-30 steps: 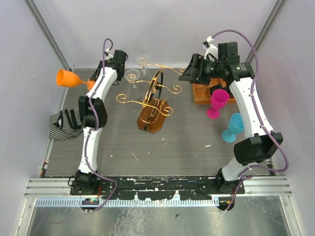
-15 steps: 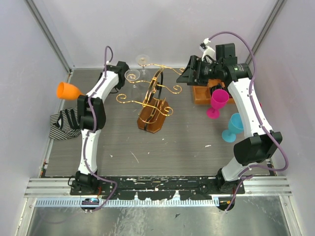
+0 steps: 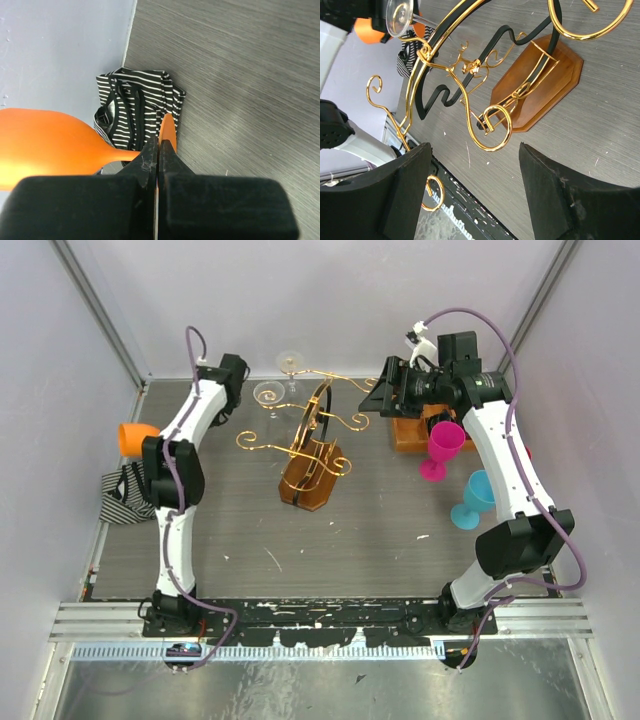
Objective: Take the wine glass off the wine glass rack
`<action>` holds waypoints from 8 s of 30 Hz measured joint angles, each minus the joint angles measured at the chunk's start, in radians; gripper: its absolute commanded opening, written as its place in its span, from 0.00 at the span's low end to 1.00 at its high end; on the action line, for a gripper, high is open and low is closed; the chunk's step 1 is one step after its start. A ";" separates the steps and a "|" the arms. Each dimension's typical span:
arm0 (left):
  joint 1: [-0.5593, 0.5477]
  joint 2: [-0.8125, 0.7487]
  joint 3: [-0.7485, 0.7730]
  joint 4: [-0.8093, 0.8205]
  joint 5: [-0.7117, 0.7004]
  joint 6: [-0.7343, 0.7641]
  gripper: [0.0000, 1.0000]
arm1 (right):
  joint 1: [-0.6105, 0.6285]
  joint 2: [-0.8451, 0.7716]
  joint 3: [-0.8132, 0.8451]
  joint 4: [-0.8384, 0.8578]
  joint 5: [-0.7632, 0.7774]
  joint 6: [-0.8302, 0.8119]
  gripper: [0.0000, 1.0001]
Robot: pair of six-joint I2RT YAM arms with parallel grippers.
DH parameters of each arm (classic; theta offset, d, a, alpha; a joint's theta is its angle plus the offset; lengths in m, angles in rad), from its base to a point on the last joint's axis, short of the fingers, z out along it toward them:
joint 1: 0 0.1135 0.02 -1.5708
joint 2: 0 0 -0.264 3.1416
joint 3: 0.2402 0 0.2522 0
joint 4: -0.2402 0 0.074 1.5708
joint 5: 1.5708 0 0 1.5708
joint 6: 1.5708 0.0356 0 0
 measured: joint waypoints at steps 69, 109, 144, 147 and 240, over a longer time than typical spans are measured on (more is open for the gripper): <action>-0.060 -0.083 -0.510 1.422 0.412 0.995 0.00 | 0.055 0.026 -0.034 0.014 0.004 -0.005 0.76; 0.005 0.092 -0.407 1.352 0.223 0.898 0.02 | 0.072 0.084 -0.031 0.006 0.013 -0.020 0.76; 0.005 0.098 -0.366 1.136 0.288 0.870 0.00 | 0.072 0.102 -0.024 0.004 0.013 -0.026 0.75; 0.006 0.098 -0.339 1.146 0.269 0.875 0.00 | 0.072 0.102 -0.024 0.002 0.013 -0.026 0.75; 0.032 0.203 -0.193 0.558 -0.081 0.511 0.45 | 0.080 0.115 -0.018 -0.009 -0.002 -0.047 0.75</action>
